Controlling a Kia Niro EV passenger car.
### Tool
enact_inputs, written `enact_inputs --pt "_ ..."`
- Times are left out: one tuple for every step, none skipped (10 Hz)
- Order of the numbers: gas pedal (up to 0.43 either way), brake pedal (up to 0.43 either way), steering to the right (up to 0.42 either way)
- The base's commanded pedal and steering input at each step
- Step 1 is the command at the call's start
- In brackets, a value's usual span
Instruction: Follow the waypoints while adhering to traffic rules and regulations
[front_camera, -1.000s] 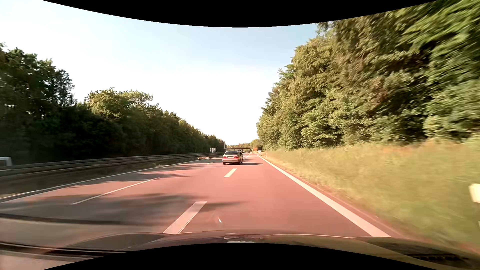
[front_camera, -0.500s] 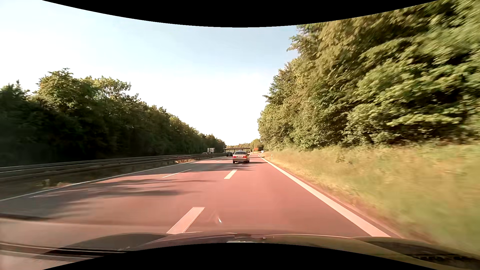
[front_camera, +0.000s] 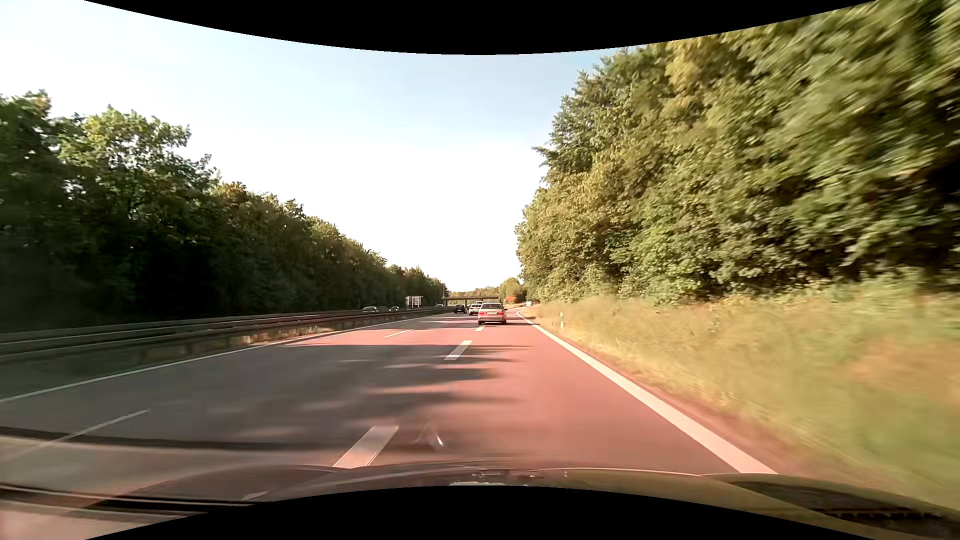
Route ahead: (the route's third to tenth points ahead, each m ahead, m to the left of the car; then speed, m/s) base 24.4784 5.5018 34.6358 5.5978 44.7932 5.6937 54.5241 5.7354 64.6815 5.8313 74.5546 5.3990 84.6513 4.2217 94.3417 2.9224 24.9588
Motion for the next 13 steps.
enact_inputs --pt "0.157 0.006 0.001" --pt "0.157 0.006 0.001" --pt "0.157 0.006 0.001" --pt "0.157 0.006 0.001" --pt "0.157 0.006 0.001" --pt "0.157 0.006 0.001" --pt "0.157 0.006 0.001" --pt "0.157 0.006 0.000" --pt "0.157 0.006 0.000" --pt "0.157 0.006 0.000" --pt "0.157 0.006 0.000" --pt "0.157 0.006 0.000" --pt "0.157 0.006 0.000"
